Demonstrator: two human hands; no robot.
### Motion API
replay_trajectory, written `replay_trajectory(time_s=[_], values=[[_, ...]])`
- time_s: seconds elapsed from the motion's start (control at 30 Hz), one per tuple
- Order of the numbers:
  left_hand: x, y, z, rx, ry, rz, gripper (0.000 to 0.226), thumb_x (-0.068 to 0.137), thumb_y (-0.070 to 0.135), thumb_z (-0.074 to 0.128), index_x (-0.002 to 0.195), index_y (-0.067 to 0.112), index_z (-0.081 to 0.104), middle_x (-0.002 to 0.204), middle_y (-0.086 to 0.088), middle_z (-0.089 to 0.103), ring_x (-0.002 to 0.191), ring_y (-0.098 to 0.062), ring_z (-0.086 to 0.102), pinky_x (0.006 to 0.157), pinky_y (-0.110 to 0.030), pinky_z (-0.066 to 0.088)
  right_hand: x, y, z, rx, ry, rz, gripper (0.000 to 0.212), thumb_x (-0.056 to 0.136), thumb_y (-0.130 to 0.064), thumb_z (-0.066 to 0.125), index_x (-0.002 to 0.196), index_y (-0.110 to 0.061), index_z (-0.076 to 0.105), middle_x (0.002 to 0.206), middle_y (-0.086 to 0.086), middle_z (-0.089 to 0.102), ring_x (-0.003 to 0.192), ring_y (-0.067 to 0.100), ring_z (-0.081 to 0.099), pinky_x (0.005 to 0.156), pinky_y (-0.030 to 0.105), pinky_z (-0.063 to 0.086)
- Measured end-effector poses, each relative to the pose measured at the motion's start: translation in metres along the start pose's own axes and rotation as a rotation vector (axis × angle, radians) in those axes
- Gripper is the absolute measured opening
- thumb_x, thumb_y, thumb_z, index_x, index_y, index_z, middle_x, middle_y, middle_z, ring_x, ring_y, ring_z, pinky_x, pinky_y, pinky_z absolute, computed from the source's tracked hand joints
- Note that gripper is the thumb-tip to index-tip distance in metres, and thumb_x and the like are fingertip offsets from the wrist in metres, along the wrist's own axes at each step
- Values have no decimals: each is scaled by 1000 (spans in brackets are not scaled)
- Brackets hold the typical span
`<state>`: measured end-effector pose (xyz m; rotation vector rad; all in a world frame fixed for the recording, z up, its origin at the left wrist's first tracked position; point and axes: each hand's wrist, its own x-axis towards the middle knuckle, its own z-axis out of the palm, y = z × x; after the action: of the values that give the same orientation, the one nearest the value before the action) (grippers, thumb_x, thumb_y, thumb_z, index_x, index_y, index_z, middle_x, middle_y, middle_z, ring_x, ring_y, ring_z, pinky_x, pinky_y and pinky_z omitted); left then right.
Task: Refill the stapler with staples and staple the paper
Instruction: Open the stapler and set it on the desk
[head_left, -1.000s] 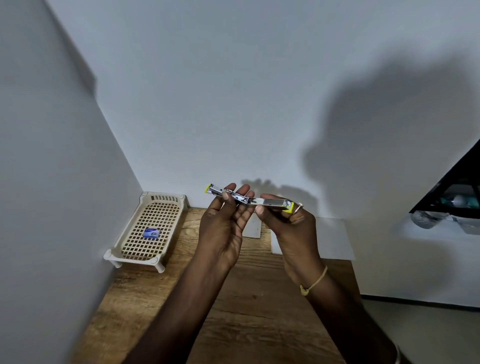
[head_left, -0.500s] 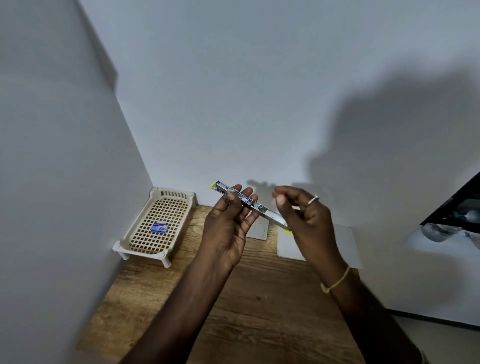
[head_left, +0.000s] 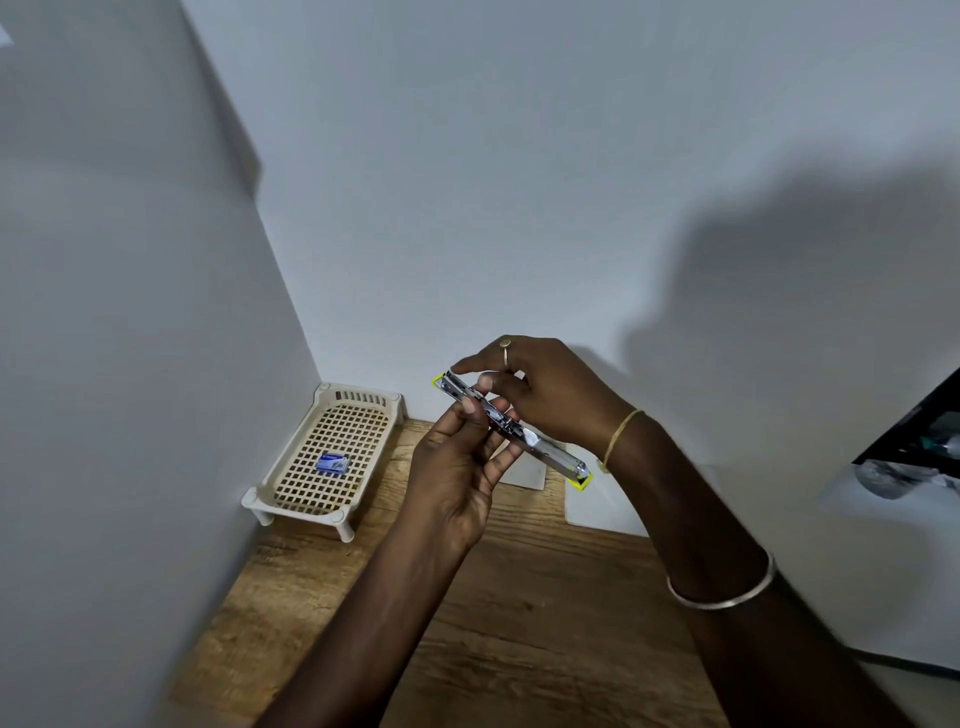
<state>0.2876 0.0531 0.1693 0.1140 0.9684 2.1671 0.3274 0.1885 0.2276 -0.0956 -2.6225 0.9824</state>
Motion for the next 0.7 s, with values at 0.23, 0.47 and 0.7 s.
replay_trajectory(time_s=[0.23,0.47,0.7], values=[[0,2,-9,65,6,-1,22,84,28,67,98,20,82,97,-7,77,85,-18,76,65,-33,62,4,-6,4,-66,-49,-9,42,92,-3,60,111,-37,75,105,-9,68,87,9,67,73,38,58],[2,-1,-14,125,4,-42,22,86,27,67,101,17,80,97,-8,77,84,-20,76,67,-38,63,2,-9,4,-134,-100,60,34,90,-1,54,98,-33,64,81,-26,63,61,1,64,61,41,59],[4,-2,-20,121,55,-95,29,78,29,70,101,12,78,105,-13,75,93,-24,73,70,-41,65,-6,-9,10,-99,-185,38,12,99,-15,53,91,-23,57,88,-12,63,75,8,60,74,34,48]])
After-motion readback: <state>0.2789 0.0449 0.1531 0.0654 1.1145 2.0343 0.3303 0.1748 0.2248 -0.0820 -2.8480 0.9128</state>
